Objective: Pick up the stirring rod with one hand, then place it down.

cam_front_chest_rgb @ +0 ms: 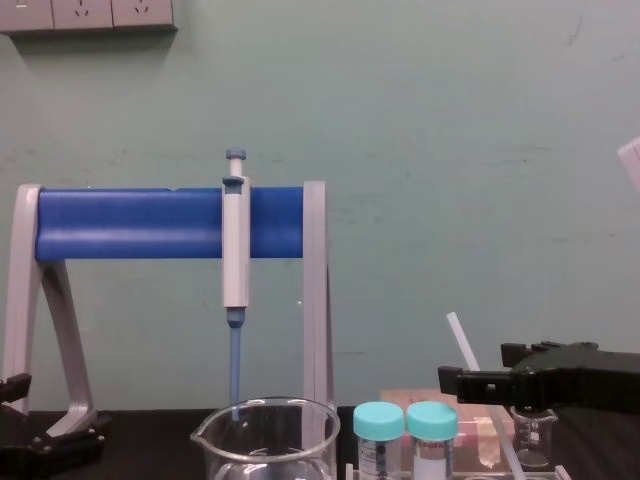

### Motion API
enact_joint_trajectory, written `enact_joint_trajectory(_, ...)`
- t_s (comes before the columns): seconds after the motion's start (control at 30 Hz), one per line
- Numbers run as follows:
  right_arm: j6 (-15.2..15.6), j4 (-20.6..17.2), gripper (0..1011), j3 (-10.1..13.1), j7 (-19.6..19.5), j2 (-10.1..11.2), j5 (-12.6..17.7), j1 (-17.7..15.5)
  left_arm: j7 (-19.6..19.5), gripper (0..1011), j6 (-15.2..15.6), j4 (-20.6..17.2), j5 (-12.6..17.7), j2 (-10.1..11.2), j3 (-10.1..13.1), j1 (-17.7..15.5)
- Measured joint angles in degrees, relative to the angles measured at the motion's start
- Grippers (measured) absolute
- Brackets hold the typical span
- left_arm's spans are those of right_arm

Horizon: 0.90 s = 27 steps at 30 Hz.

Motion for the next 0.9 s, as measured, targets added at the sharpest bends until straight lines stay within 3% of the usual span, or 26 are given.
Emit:
enact_joint_trajectory(0.2,0.0,0.0,1003,0.0,0.0,0.0,0.1,0.0,0.0,1001,0.0,0.0,0.0,0.0,0.0,0.0)
enact_joint_trajectory(0.4,0.0,0.0,893,0.0,0.0,0.0,0.1,-0.1,0.0,1000,0.0,0.0,0.0,0.0,0.0,0.0)
enact_joint_trajectory(0.9,-0.1,-0.1,421,0.0,-0.1,0.1,0.3,-0.1,0.0,1000,0.0,0.0,0.0,0.0,0.0,0.0)
